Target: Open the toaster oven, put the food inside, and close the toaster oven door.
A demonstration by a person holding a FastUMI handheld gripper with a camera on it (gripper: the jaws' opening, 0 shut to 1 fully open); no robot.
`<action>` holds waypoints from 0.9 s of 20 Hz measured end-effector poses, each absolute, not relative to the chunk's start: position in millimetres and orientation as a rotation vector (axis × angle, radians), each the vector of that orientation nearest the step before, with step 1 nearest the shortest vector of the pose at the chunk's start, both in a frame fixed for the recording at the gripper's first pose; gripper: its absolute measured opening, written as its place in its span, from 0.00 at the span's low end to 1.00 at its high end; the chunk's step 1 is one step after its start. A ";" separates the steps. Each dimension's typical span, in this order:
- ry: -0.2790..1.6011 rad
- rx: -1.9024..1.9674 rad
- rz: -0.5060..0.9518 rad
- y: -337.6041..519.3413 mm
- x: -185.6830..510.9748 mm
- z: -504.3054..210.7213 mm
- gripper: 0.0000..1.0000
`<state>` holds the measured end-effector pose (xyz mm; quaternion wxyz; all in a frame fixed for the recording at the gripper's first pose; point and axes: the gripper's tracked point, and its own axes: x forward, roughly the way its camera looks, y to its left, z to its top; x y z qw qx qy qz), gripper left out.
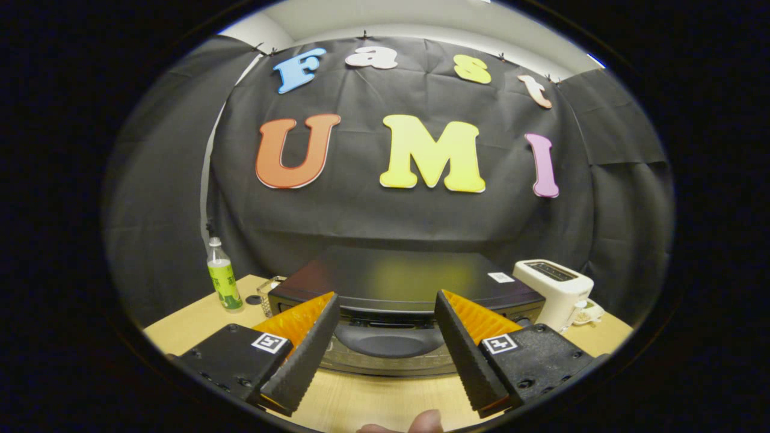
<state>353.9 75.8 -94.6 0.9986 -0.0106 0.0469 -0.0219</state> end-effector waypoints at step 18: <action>0.172 0.023 0.000 74.4 322.3 -130.6 1.00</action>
